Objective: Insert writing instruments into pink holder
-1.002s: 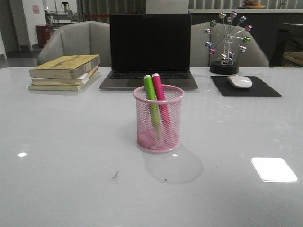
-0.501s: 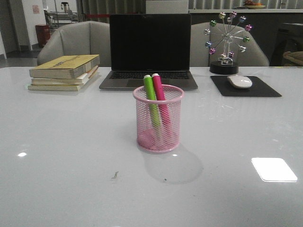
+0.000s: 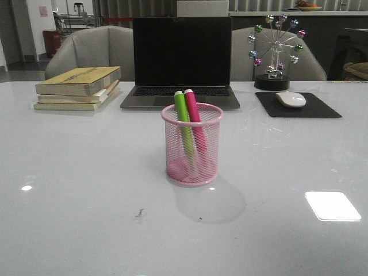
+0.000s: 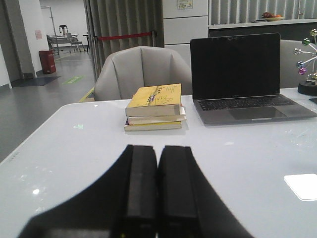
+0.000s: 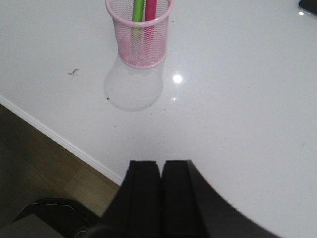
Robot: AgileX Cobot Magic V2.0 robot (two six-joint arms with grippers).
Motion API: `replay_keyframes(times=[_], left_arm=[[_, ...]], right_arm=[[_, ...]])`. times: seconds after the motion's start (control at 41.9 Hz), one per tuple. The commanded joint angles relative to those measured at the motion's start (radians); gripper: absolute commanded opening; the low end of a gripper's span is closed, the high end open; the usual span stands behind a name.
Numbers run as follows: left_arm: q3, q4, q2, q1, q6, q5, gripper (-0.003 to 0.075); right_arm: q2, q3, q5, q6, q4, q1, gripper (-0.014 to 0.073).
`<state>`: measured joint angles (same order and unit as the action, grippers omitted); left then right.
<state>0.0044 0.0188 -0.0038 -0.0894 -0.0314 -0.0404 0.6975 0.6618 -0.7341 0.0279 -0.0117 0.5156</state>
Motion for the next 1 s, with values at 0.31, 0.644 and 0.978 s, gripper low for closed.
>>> replay_keyframes(times=[0.31, 0.644, 0.978], left_arm=[[0.005, -0.01, -0.022, 0.08, 0.003, 0.092, 0.0099], [0.005, -0.01, -0.022, 0.076, 0.003, 0.092, 0.0099], [0.005, -0.01, -0.022, 0.076, 0.003, 0.092, 0.0099]], right_arm=[[-0.004, 0.027, 0.059, 0.0, 0.006, -0.007, 0.0069], [-0.004, 0.027, 0.059, 0.0, 0.006, -0.007, 0.0069], [-0.004, 0.027, 0.059, 0.0, 0.006, -0.007, 0.0069]])
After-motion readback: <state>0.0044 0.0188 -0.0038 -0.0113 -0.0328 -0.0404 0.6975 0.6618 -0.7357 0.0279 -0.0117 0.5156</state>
